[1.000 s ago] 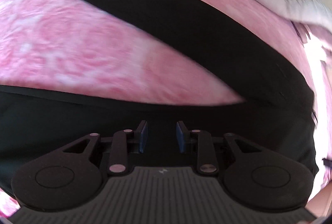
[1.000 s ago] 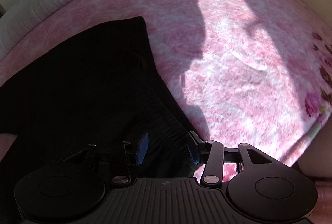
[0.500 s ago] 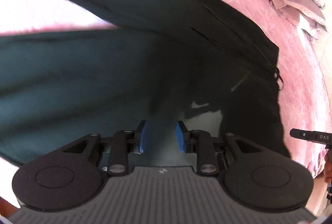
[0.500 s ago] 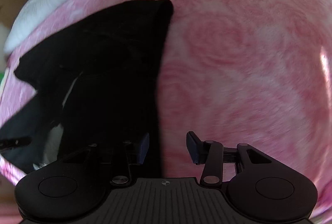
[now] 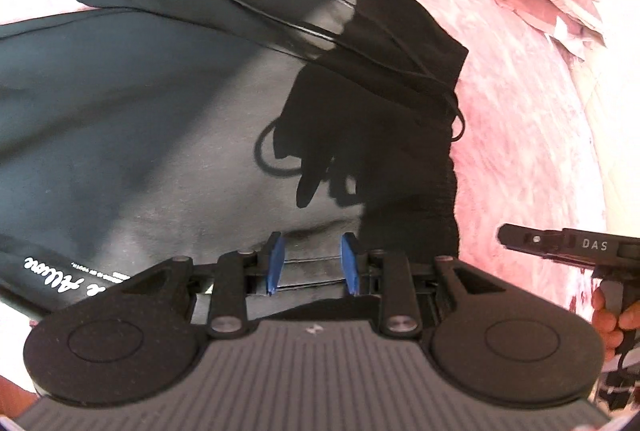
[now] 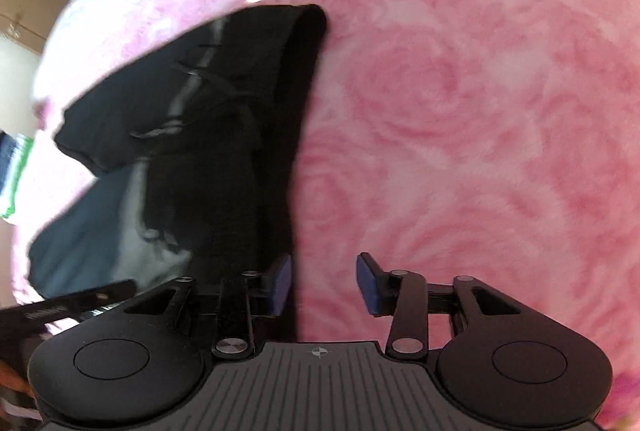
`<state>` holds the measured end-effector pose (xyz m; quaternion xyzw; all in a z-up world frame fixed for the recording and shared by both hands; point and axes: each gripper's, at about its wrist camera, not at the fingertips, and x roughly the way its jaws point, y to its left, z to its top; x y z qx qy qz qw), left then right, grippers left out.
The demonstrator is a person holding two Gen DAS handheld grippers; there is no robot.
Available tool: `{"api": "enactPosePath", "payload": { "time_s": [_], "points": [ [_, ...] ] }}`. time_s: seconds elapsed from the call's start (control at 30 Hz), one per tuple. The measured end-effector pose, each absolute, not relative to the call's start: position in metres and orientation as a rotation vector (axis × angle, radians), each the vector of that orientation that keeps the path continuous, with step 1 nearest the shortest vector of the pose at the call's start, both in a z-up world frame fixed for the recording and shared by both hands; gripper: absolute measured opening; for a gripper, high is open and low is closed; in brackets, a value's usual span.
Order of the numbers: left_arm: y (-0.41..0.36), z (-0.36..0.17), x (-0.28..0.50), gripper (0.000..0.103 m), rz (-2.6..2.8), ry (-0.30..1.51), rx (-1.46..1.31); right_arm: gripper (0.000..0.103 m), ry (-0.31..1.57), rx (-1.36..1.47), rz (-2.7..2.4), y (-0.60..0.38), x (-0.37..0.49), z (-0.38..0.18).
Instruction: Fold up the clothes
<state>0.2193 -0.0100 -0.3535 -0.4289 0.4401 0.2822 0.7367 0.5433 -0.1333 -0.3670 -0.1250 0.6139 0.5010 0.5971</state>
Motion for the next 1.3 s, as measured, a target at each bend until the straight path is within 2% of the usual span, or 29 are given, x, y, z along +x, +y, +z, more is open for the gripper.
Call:
{"api": "enactPosePath", "payload": {
  "time_s": [0.37, 0.4, 0.47, 0.6, 0.67, 0.77, 0.93, 1.03, 1.1, 1.13, 1.3],
  "points": [
    [0.002, -0.357, 0.19, 0.026, 0.614, 0.973, -0.932, 0.031, 1.5, -0.104, 1.175, -0.112, 0.516, -0.41],
    [0.003, -0.357, 0.188, 0.026, 0.614, 0.973, -0.932, 0.029, 1.514, -0.09, 1.174, -0.113, 0.517, -0.413],
    [0.005, -0.358, 0.183, 0.026, 0.613, 0.972, -0.932, 0.006, 1.48, -0.095, 1.208, -0.115, 0.518, -0.407],
    [0.01, -0.359, 0.173, 0.026, 0.613, 0.972, -0.933, 0.002, 1.416, -0.111, 1.216, -0.134, 0.517, -0.378],
    [0.012, -0.36, 0.17, 0.026, 0.614, 0.972, -0.934, 0.0, 1.44, -0.146, 1.144, -0.143, 0.516, -0.383],
    [0.014, -0.36, 0.17, 0.026, 0.618, 0.97, -0.934, 0.0, 1.489, -0.244, 1.026, -0.145, 0.512, -0.408],
    [0.018, -0.363, 0.168, 0.026, 0.632, 0.978, -0.937, 0.002, 1.385, -0.252, 1.063, -0.132, 0.519, -0.385],
    [0.02, -0.364, 0.171, 0.026, 0.642, 0.973, -0.943, 0.01, 1.362, -0.27, 1.125, -0.114, 0.518, -0.383],
    [0.021, -0.364, 0.171, 0.026, 0.651, 0.964, -0.947, 0.022, 1.346, -0.282, 1.167, -0.102, 0.518, -0.381],
    [0.022, -0.363, 0.172, 0.026, 0.654, 0.96, -0.95, 0.025, 1.337, -0.29, 1.186, -0.098, 0.516, -0.383],
    [0.024, -0.362, 0.17, 0.026, 0.663, 0.946, -0.953, 0.026, 1.304, -0.252, 1.261, -0.083, 0.509, -0.399]
  ]
}}
